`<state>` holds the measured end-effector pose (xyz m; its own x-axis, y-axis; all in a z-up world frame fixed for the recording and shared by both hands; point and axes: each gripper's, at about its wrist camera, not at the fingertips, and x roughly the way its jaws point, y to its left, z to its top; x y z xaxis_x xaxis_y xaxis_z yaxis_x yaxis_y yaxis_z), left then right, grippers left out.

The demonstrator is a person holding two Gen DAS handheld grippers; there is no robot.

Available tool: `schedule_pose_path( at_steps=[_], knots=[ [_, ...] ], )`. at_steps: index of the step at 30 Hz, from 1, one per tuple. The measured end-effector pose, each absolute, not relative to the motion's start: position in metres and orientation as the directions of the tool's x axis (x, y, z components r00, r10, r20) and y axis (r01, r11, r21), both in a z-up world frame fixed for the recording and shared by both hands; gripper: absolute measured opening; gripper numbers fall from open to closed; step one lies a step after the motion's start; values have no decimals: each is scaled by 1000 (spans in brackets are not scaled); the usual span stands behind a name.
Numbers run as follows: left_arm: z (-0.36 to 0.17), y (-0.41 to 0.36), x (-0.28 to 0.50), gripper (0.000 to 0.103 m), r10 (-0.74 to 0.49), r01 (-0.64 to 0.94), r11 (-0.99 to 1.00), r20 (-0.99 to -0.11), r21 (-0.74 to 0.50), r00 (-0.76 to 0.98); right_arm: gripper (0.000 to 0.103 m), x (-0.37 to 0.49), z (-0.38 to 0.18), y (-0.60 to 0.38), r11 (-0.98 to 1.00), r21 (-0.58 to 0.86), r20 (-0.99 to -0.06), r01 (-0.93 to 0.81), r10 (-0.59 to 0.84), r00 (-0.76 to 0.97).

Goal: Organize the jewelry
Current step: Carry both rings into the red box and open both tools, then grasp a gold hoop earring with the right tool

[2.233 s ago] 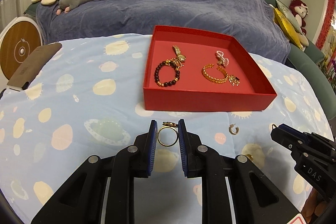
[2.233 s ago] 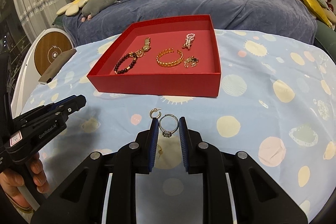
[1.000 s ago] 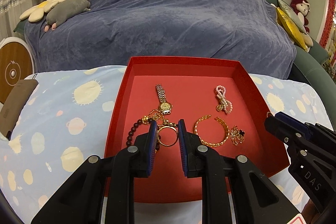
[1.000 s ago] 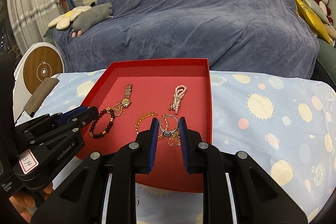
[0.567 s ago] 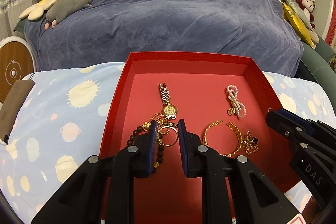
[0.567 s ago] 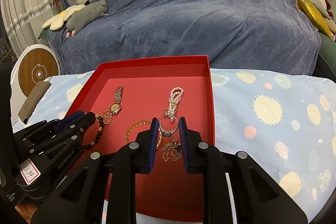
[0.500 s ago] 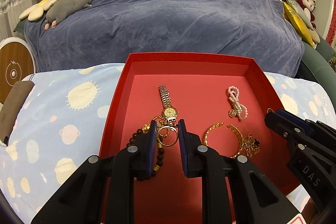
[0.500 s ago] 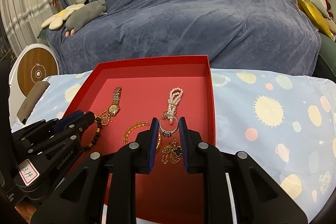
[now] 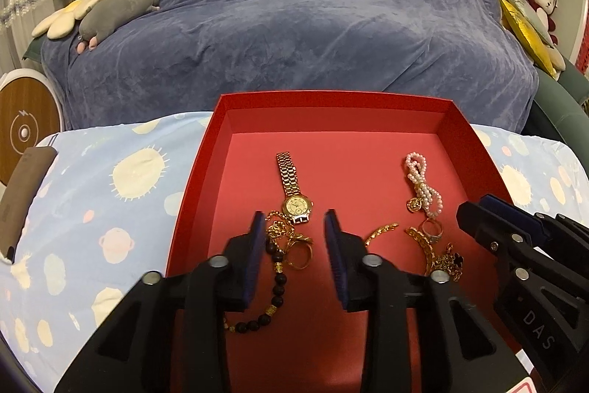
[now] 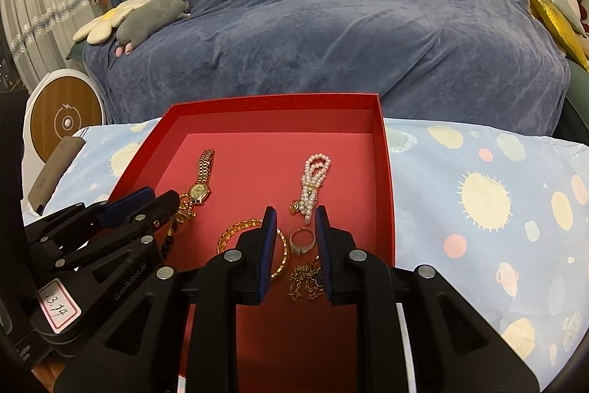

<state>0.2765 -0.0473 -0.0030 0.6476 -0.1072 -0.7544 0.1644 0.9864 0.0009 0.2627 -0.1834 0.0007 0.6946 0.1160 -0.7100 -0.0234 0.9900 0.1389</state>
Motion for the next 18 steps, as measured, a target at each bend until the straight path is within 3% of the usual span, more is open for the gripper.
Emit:
schedule_pose_path(
  at_steps=[3,10,18],
  knots=[
    [6,-45,268,56,-107,160,987,-732,3,673,38,251,9,-185,989,144,-691,-21,115,714],
    [31,-29,234,67,-127,165,986,-711,-16,692,47,208,30,-189,987,157,-662,-35,132,738],
    [37,-5,172,67,-135,173,985,-712,-19,689,52,147,35,-188,984,175,-665,-34,144,733]
  ],
)
